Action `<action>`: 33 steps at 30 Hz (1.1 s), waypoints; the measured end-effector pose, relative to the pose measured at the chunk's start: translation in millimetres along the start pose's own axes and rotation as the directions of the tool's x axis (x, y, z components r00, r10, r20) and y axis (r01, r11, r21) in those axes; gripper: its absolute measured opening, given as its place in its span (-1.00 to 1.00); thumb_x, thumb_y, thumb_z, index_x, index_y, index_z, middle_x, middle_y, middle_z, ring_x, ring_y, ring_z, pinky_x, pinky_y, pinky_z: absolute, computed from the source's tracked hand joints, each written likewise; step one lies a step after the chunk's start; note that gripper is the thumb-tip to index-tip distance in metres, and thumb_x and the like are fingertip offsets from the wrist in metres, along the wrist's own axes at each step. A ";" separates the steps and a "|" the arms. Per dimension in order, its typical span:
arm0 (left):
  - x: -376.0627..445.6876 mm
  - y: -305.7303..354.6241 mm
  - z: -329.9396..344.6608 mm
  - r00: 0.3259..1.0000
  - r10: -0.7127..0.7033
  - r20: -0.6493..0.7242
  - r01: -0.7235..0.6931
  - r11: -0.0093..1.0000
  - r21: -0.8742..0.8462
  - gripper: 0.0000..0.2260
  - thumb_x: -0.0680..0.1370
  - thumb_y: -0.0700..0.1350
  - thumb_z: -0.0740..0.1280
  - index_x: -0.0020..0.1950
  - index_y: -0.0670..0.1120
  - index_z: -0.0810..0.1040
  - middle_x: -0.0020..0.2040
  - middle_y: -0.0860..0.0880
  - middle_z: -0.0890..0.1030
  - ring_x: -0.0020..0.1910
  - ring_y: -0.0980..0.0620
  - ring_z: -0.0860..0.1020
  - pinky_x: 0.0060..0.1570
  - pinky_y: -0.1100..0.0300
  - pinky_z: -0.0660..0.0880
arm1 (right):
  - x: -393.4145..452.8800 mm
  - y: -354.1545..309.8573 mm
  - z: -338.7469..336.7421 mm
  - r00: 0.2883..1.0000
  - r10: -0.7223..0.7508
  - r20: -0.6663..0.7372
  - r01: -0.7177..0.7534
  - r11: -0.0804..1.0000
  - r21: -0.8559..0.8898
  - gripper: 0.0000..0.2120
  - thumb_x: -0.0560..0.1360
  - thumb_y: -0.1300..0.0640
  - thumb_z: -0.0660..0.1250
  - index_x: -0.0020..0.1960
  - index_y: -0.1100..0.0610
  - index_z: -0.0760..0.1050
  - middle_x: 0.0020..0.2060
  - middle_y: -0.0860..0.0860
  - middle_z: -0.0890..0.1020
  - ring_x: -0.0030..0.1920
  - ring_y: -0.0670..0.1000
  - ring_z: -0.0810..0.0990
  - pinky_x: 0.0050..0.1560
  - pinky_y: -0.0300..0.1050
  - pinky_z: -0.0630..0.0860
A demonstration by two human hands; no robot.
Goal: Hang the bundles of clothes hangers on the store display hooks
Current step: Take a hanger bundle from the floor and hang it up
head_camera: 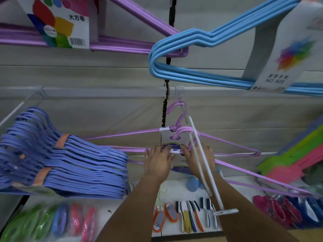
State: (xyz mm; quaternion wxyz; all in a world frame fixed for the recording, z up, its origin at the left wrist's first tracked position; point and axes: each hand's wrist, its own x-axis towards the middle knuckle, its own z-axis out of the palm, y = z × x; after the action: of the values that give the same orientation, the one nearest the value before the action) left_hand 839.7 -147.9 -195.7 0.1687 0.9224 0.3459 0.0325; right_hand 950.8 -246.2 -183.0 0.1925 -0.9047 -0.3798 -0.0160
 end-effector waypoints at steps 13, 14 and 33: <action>30.4 5.7 -17.3 0.991 -0.125 -0.048 0.124 0.992 -0.021 -0.67 0.66 0.02 0.05 0.42 0.04 0.32 0.33 -0.06 0.42 0.33 -0.08 0.34 0.32 -0.03 0.25 | 18.8 -2.8 -21.1 0.975 0.012 0.222 -0.081 0.948 0.307 -0.72 0.61 0.19 0.11 0.26 0.20 0.45 0.17 0.17 0.51 0.19 0.21 0.48 0.21 0.12 0.43; 34.0 5.7 -19.2 0.991 -0.124 -0.051 0.123 0.992 -0.029 -0.66 0.66 0.01 0.06 0.43 0.03 0.30 0.33 -0.08 0.41 0.32 -0.10 0.34 0.27 -0.02 0.31 | 24.2 -3.7 -17.1 0.975 0.022 0.221 -0.098 0.935 0.340 -0.71 0.61 0.17 0.10 0.27 0.19 0.44 0.18 0.16 0.50 0.20 0.21 0.48 0.21 0.13 0.44; 44.3 25.8 -23.1 0.977 -0.210 -0.043 0.213 0.973 0.091 -0.55 0.67 0.01 0.00 0.56 0.02 0.03 0.55 -0.07 0.14 0.52 -0.09 0.08 0.46 -0.05 0.09 | 51.6 4.6 -25.1 0.975 -0.060 0.214 0.074 0.996 -0.057 -0.54 0.62 -0.03 -0.08 0.34 0.20 0.33 0.24 0.11 0.47 0.22 0.15 0.45 0.12 -0.05 0.40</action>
State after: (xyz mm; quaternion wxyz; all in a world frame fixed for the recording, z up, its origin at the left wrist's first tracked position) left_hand 885.4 -130.6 -167.9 0.1215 0.8867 0.4460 0.0131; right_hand 993.6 -223.0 -152.3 0.1209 -0.8937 -0.4277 0.0615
